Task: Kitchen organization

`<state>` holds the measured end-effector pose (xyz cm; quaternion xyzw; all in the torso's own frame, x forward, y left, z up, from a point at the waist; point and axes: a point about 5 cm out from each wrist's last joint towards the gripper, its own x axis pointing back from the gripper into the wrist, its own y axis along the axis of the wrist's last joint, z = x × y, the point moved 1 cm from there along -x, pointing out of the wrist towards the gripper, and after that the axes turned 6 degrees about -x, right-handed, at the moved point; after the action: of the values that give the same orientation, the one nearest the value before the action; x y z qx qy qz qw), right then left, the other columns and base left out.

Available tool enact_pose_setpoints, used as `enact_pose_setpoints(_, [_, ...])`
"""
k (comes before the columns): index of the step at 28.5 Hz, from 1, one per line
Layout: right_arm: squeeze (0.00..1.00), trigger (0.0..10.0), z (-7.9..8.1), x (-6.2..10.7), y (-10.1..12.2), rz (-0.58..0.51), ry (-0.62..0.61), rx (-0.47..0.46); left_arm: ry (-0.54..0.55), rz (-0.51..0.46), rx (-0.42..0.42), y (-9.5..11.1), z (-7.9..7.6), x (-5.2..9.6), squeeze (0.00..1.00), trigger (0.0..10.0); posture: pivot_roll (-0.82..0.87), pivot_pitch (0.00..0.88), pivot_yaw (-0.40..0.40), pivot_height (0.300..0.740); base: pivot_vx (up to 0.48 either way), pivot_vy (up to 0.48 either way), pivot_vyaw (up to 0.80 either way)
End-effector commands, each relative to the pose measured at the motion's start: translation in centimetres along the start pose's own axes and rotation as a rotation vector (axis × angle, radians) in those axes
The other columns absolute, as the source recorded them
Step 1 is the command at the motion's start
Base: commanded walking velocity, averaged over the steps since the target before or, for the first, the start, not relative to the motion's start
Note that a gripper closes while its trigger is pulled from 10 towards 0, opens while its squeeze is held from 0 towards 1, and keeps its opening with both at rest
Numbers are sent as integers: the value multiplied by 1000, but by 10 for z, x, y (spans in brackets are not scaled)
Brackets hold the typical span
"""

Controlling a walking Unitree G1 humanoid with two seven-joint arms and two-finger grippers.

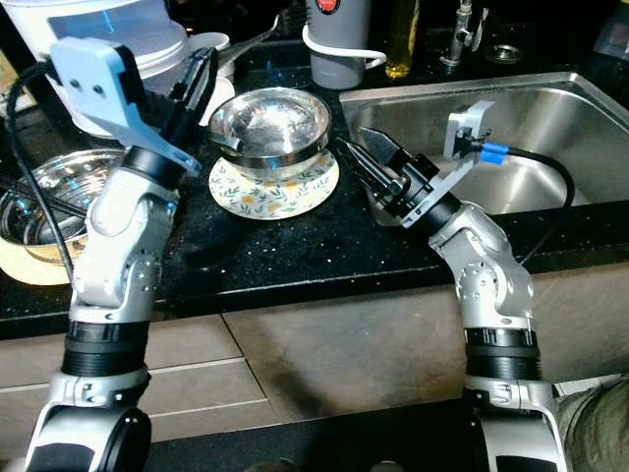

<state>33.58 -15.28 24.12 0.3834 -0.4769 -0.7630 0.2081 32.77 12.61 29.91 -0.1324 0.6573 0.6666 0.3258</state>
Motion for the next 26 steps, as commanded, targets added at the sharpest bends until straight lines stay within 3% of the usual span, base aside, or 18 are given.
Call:
enact_pose_setpoints(1, [0,10000,-3,-1,2,-18,-24,6,0,-2,-13,5,2,0,0,10000,14,31,-13,732,0,-322,0])
enact_pose_setpoints(10, [0,10000,-12,1,7,-50,-96,3,0,4,-3,8,1,-1,0,10000,10,34,-12,732,0,-360,705])
enact_pose_setpoints(26, [0,10000,-17,0,5,-40,-129,8,0,12,2,9,1,0,0,10000,10,36,-15,732,0,-361,0])
